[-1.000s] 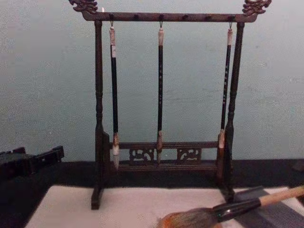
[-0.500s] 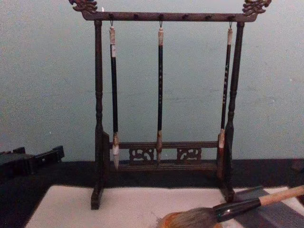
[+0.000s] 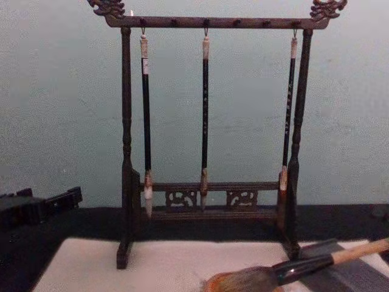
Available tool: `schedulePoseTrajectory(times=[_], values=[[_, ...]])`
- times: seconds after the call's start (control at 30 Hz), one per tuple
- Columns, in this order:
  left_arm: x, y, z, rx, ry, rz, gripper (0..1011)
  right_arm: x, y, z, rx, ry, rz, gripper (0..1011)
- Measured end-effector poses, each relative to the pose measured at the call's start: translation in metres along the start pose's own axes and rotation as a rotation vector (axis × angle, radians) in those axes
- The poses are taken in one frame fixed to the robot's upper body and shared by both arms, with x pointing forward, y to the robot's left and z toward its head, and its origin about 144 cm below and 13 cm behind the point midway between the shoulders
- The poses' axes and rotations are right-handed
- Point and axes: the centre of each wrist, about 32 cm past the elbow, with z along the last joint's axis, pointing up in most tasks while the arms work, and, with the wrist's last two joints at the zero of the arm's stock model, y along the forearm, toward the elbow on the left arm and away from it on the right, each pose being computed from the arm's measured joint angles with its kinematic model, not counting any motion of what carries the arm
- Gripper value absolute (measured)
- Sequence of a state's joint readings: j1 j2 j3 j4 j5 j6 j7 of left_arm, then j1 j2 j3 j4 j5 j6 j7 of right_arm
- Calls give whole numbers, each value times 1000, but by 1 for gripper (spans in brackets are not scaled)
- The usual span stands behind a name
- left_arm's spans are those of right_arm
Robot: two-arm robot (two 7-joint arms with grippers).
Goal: Pick up the brush from the inkstone, write on the paper, then place the brush back to its original position.
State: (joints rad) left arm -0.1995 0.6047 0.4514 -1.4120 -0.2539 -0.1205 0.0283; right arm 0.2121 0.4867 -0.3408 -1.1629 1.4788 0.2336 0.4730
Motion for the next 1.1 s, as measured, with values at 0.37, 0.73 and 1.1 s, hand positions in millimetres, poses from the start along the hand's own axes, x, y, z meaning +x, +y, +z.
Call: schedulePoseTrajectory(times=[0.37,0.73,1.1], values=[[0,0,0,0,0,0,1002,0,0,0,2,1,1,1008],[0,0,0,0,0,0,1002,0,0,0,4,2,2,922],[0,0,0,0,0,0,1002,0,0,-1,4,3,3,592]])
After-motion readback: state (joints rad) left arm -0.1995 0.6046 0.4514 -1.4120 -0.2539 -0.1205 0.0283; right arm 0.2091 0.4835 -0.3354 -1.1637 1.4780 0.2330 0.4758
